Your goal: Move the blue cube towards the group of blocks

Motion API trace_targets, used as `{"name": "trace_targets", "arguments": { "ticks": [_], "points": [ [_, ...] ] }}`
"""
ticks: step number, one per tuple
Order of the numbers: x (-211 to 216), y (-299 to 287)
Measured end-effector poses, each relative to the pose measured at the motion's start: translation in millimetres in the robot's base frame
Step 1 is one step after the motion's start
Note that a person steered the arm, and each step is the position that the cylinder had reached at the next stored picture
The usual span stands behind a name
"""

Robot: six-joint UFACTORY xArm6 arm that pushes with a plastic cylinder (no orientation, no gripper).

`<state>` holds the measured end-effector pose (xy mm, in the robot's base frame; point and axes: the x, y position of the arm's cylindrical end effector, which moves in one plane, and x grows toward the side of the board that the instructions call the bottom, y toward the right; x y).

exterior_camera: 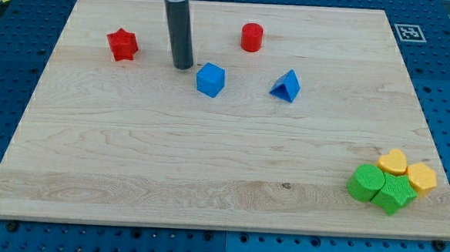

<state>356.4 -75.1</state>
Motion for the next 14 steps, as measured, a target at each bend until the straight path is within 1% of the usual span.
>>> {"name": "trace_targets", "arguments": {
  "ticks": [2,4,5,9,11,13,14],
  "points": [
    [8,7],
    [29,58],
    [42,68],
    [109,57],
    [115,101],
    [152,127],
    [158,156]
  ]
}}
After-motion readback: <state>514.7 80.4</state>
